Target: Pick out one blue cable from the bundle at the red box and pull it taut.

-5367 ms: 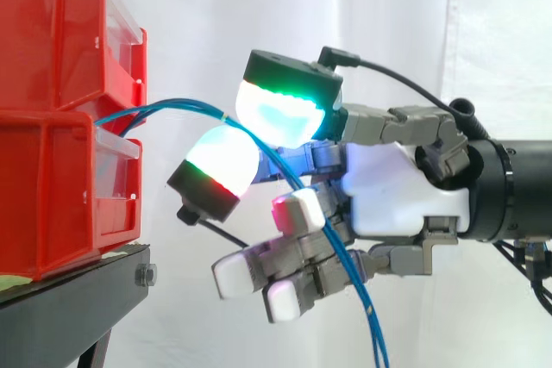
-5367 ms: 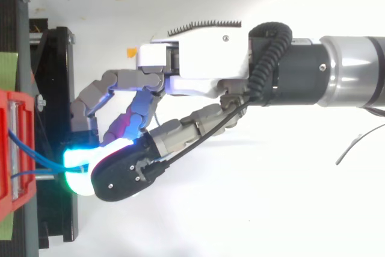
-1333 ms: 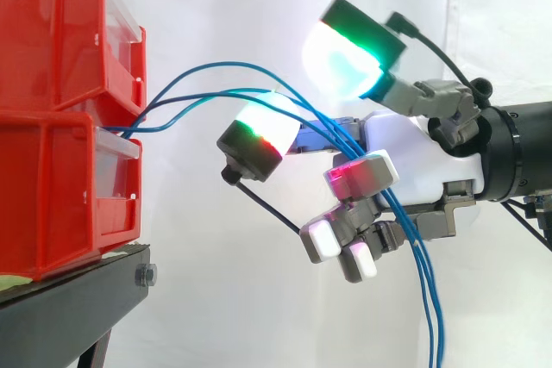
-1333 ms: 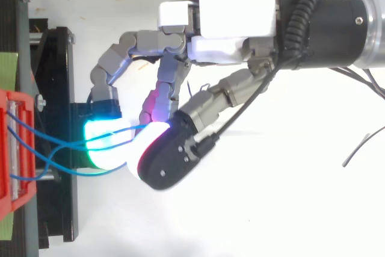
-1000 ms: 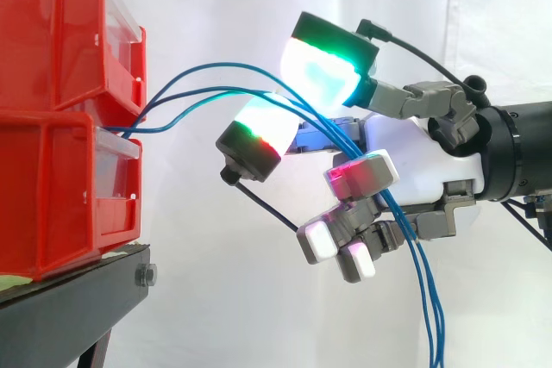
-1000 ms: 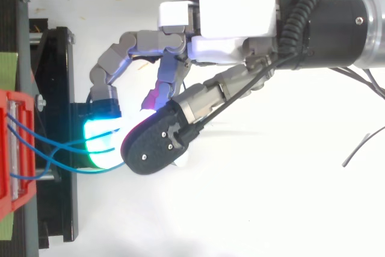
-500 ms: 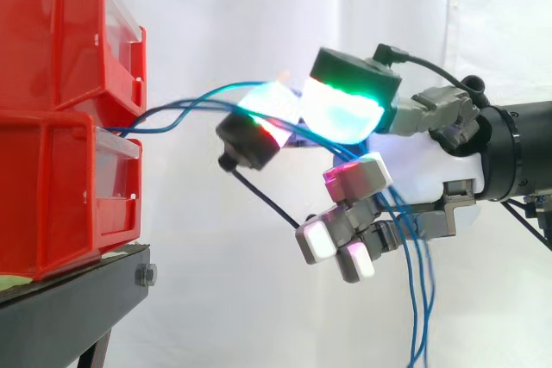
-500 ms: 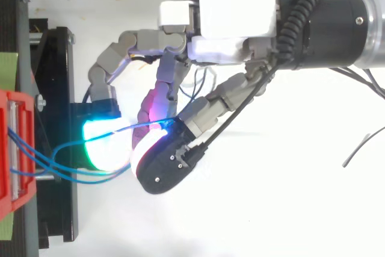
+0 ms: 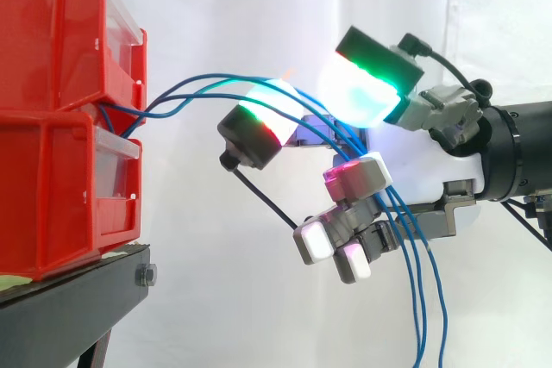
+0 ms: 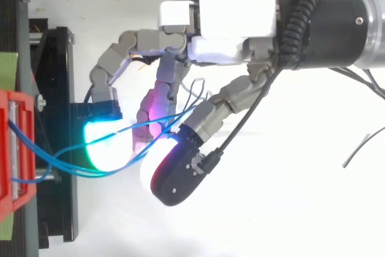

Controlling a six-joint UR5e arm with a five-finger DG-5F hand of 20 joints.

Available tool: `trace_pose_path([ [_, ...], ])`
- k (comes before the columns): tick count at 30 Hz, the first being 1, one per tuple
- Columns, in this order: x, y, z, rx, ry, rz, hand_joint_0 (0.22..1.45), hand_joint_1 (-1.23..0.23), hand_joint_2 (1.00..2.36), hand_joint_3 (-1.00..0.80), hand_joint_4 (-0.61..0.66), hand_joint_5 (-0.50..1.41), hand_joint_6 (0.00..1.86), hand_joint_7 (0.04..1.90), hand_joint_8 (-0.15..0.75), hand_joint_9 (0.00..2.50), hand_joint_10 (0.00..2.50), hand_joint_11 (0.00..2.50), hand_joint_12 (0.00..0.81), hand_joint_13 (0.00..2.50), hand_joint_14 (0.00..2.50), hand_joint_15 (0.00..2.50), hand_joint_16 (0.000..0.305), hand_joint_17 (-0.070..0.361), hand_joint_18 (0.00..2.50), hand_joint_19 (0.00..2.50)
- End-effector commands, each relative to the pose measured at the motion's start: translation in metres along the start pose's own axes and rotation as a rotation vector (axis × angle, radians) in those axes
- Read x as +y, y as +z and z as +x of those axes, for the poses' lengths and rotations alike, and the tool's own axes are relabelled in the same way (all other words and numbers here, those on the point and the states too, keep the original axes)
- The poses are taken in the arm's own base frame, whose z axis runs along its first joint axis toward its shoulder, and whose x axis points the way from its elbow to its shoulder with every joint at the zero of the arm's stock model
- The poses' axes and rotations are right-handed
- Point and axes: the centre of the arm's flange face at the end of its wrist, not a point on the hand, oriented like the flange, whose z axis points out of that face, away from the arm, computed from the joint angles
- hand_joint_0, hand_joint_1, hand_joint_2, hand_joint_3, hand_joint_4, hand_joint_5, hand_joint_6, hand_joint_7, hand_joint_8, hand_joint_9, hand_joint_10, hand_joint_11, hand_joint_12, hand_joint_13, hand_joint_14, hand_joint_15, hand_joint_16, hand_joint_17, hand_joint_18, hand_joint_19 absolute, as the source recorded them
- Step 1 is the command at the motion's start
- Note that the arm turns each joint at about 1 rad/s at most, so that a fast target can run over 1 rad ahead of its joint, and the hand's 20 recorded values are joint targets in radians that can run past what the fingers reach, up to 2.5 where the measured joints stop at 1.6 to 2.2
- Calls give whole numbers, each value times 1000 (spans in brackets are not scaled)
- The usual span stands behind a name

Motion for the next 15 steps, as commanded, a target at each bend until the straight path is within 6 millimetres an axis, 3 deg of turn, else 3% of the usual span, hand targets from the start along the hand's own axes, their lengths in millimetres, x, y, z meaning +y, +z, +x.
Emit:
trace_pose_path([
  [1, 0, 0, 0, 0, 0, 1, 428, -802, 1000, -500, -68, -62, 854, 779, 297, 1329, 30, 710, 357, 957, 15, 353, 53, 120, 968, 503],
  [3, 0, 1, 1, 1, 0, -1, 436, -677, 1000, -500, -59, -63, 837, 773, 295, 1333, 28, 701, 360, 971, 14, 358, 54, 122, 975, 511],
  [9, 0, 1, 1, 1, 0, -6, 511, -518, 1000, -500, -61, -66, 810, 826, 280, 1336, 30, 720, 338, 958, 15, 371, 49, 111, 935, 556],
  [15, 1, 1, 0, 0, 0, -9, 583, -558, 1005, -450, -93, -63, 810, 860, 271, 1330, 29, 734, 322, 944, 16, 391, 46, 104, 900, 590],
])
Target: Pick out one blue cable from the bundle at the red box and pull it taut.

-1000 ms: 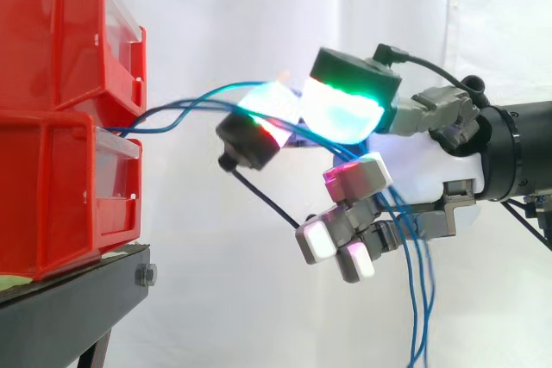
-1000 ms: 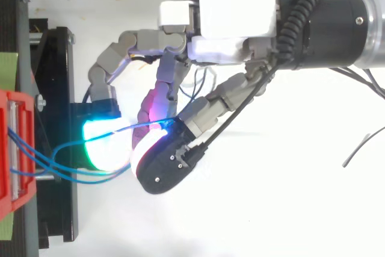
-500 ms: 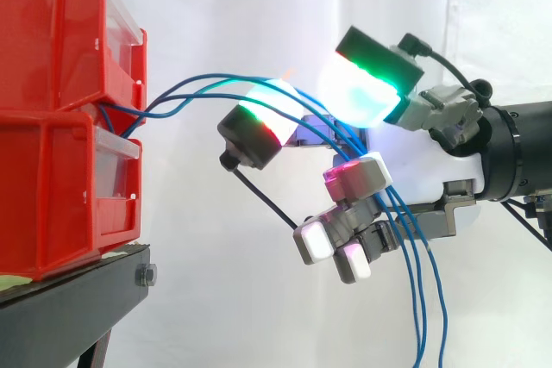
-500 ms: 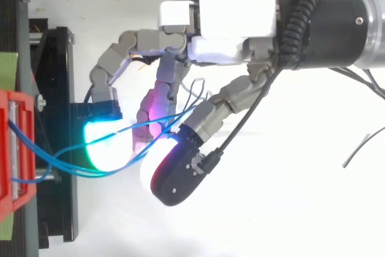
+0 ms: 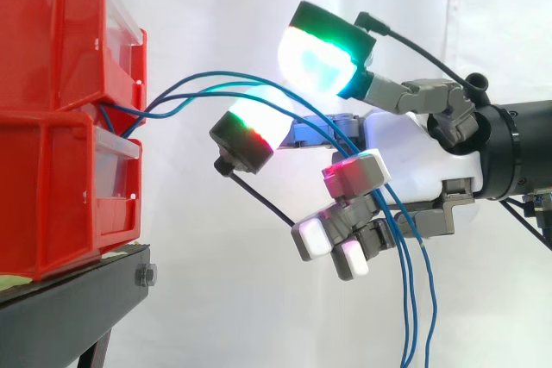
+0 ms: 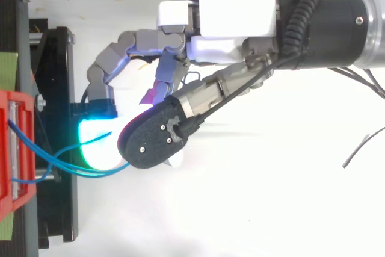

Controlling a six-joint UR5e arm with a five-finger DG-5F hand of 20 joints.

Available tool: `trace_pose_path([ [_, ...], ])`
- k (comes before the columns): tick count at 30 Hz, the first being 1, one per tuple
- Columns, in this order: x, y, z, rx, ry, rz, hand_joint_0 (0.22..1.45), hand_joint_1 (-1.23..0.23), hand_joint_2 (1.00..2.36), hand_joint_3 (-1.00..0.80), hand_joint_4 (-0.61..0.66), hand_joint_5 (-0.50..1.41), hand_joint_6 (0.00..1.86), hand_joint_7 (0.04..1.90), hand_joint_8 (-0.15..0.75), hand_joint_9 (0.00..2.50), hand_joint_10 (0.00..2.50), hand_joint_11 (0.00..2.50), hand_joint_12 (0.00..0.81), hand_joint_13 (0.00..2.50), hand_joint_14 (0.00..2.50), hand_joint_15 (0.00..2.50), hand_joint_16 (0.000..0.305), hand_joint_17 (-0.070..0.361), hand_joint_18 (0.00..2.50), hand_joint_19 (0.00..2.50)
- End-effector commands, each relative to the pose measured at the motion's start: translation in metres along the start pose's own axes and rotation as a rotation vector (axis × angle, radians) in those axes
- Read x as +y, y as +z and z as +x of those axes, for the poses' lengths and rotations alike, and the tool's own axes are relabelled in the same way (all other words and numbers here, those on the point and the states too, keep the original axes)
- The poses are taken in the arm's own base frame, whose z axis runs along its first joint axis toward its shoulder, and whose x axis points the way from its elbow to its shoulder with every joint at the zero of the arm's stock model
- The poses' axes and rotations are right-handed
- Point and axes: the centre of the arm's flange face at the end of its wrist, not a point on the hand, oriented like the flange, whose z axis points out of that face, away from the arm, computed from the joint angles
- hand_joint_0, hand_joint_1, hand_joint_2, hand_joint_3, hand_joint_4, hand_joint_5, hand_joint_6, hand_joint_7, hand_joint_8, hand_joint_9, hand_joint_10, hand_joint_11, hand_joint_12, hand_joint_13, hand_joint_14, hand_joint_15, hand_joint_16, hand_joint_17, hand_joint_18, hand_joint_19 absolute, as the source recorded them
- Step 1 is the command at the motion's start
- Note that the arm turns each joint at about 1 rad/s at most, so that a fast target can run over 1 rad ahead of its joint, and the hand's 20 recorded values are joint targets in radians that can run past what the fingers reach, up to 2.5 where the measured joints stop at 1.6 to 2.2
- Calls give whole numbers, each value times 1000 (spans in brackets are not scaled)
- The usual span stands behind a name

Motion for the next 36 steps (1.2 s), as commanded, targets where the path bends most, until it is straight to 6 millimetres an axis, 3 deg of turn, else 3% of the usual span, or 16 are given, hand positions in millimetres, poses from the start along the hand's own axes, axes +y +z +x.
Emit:
trace_pose_path([
  [1, 0, 0, 0, 0, 0, 0, 586, -573, 1007, -420, -90, -64, 814, 872, 273, 1337, 32, 735, 321, 942, 17, 388, 46, 104, 900, 589],
  [6, 1, 0, 0, 0, 0, -1, 585, -658, 1016, -275, -98, -61, 863, 852, 287, 1348, 31, 745, 325, 947, 16, 387, 46, 104, 907, 583],
  [11, 1, 0, 0, 0, 0, -1, 588, -690, 1014, -252, -88, -55, 873, 831, 301, 1366, 31, 740, 345, 969, 15, 376, 51, 115, 954, 552],
  [15, 0, 0, 0, 0, 0, -1, 530, -570, 1000, -500, -65, -64, 856, 834, 281, 1351, 31, 731, 338, 956, 17, 389, 50, 112, 927, 574],
  [20, 0, 0, 0, 0, 0, 0, 546, -395, 1000, -500, -73, -67, 841, 835, 280, 1340, 29, 733, 336, 946, 16, 394, 49, 110, 899, 590],
  [29, 0, 0, 0, 0, 0, -1, 582, -605, 1014, -248, -74, -55, 859, 859, 307, 1362, 30, 730, 351, 964, 16, 372, 52, 116, 926, 567],
  [36, 0, 0, 0, 0, 0, -1, 593, -710, 1011, -186, -78, -49, 870, 855, 322, 1378, 30, 723, 368, 988, 14, 361, 56, 126, 981, 535],
])
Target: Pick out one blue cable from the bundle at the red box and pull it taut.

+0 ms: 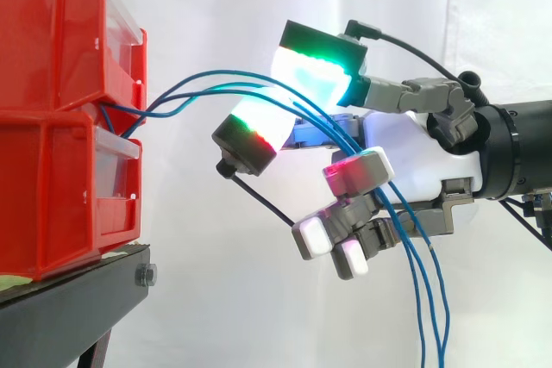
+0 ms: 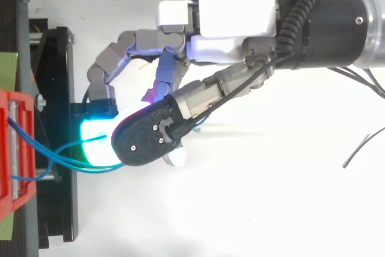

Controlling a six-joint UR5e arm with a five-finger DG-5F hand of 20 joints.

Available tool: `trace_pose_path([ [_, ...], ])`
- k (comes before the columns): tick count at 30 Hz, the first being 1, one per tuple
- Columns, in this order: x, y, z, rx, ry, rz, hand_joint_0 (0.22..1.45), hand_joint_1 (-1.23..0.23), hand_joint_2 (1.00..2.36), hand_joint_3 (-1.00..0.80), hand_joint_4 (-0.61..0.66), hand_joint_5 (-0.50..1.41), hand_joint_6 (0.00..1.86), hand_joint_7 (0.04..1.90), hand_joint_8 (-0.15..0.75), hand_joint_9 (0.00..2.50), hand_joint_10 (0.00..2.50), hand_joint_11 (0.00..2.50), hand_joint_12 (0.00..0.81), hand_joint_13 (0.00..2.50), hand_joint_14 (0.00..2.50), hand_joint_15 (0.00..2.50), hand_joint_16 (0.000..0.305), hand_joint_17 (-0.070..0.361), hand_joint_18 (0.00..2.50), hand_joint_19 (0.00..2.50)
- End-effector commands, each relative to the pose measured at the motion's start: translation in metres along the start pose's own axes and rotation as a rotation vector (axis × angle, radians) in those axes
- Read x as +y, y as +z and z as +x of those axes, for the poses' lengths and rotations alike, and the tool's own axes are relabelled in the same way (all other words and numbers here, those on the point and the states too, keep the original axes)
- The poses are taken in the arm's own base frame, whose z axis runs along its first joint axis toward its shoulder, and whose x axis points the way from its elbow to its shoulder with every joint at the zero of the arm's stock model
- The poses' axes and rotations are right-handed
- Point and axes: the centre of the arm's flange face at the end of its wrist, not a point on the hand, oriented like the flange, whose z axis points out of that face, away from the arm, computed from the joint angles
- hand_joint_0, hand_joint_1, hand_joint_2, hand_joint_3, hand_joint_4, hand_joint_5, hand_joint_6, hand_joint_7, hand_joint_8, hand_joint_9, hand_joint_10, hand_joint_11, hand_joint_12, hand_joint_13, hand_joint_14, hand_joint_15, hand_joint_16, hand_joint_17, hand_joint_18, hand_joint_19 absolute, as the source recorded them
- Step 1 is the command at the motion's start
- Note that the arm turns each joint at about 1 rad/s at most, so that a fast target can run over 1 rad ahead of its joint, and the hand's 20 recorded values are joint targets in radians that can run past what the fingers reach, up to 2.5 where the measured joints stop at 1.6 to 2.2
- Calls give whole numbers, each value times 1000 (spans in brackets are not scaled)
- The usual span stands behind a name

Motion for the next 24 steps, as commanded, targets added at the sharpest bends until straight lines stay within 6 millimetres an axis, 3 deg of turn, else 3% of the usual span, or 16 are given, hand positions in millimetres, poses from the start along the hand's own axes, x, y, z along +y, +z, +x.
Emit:
trace_pose_path([
  [1, 1, 0, 0, 0, 0, 0, 594, -713, 1011, -184, -80, -49, 871, 852, 323, 1380, 27, 712, 365, 987, 14, 361, 56, 126, 982, 533],
  [12, -1, -3, -1, 8, -16, 17, 604, -736, 1011, -177, -86, -52, 888, 827, 315, 1362, 27, 723, 364, 984, 15, 359, 55, 124, 982, 529],
  [19, 29, -37, -4, 42, -94, 135, 607, -729, 1010, -186, -102, -50, 895, 800, 319, 1349, 27, 714, 363, 945, 14, 351, 56, 125, 969, 507],
  [24, 45, -59, -5, 44, -147, 217, 612, -718, 1009, -198, -140, -49, 896, 779, 313, 1136, 21, 479, 340, 771, 8, 211, 54, 122, 882, 437],
])
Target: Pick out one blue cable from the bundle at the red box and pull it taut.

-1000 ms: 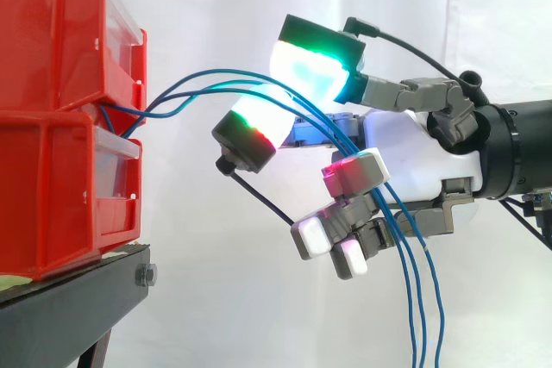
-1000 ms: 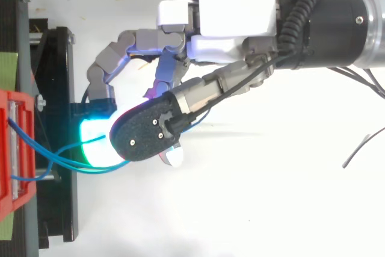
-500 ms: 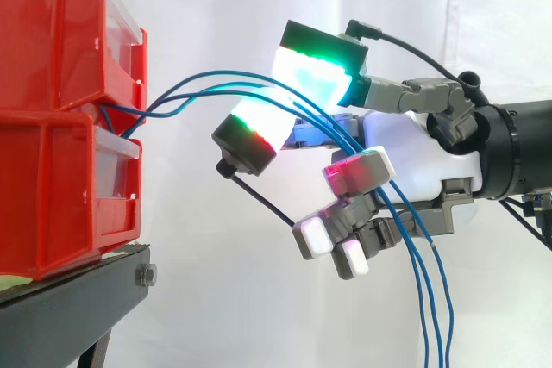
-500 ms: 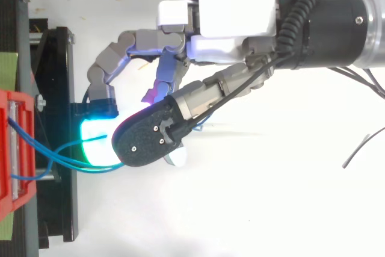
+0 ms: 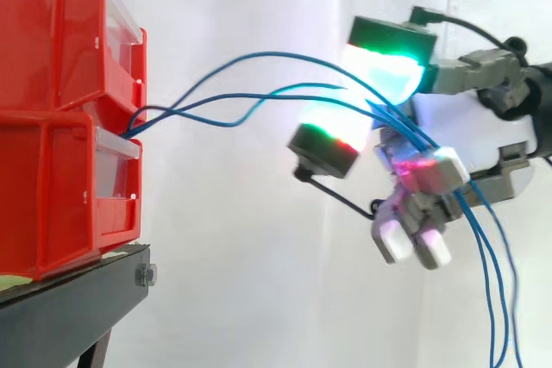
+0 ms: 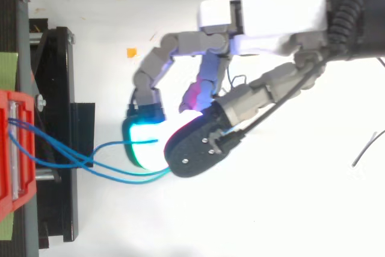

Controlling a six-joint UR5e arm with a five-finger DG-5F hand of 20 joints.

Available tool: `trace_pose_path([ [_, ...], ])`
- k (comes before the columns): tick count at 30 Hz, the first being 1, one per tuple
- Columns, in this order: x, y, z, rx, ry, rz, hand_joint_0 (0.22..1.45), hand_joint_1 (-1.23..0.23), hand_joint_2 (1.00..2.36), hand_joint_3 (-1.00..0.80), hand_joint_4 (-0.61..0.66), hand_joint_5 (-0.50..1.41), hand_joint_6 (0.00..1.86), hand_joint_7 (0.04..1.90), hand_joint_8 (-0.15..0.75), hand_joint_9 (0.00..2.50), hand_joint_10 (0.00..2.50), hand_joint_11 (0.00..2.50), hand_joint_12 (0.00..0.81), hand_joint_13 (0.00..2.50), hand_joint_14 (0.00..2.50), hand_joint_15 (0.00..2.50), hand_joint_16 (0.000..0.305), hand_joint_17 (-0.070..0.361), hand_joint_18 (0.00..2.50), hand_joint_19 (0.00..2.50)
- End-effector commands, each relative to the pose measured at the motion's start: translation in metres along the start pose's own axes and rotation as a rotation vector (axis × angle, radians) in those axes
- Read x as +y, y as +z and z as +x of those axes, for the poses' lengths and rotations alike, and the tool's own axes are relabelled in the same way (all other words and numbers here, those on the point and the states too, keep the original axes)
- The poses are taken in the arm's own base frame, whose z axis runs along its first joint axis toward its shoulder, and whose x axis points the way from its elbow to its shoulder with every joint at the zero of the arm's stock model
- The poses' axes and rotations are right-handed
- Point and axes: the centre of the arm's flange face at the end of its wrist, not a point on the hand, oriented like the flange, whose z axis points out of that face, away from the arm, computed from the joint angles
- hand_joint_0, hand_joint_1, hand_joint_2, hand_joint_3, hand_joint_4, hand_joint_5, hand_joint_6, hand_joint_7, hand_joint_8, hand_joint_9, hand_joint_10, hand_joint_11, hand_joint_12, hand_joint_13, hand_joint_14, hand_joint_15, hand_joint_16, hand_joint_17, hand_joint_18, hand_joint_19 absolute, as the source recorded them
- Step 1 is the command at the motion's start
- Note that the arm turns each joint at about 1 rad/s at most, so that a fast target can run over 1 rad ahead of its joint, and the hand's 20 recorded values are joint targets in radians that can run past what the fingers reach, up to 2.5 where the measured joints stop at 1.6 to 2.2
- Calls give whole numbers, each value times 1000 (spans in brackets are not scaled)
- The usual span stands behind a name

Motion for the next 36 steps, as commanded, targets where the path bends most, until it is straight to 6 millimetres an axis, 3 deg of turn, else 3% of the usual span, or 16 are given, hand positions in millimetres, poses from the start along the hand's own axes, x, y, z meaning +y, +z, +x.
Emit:
trace_pose_path([
  [1, 4, -18, -1, 5, -29, 85, 612, -719, 1008, -198, -139, -48, 895, 780, 310, 1105, 18, 451, 337, 757, 8, 195, 54, 121, 871, 430],
  [5, 4, -22, -2, -4, -30, 108, 613, -719, 1007, -208, -162, -47, 888, 789, 290, 869, 10, 249, 326, 628, 4, 111, 52, 116, 784, 364],
  [9, 4, -21, -3, -29, -27, 105, 613, -716, 1007, -212, -165, -49, 886, 790, 285, 816, 9, 215, 324, 605, 4, 120, 51, 115, 750, 365],
  [19, -11, -3, 1, -109, 76, -22, 613, -715, 1007, -209, -158, -50, 887, 787, 292, 835, 10, 265, 335, 616, 6, 148, 52, 117, 749, 393],
  [36, -35, 4, 7, -103, 141, -91, 625, -772, 1005, -165, -166, -32, 887, 845, 313, 980, 15, 383, 350, 757, 9, 252, 55, 123, 816, 418],
])
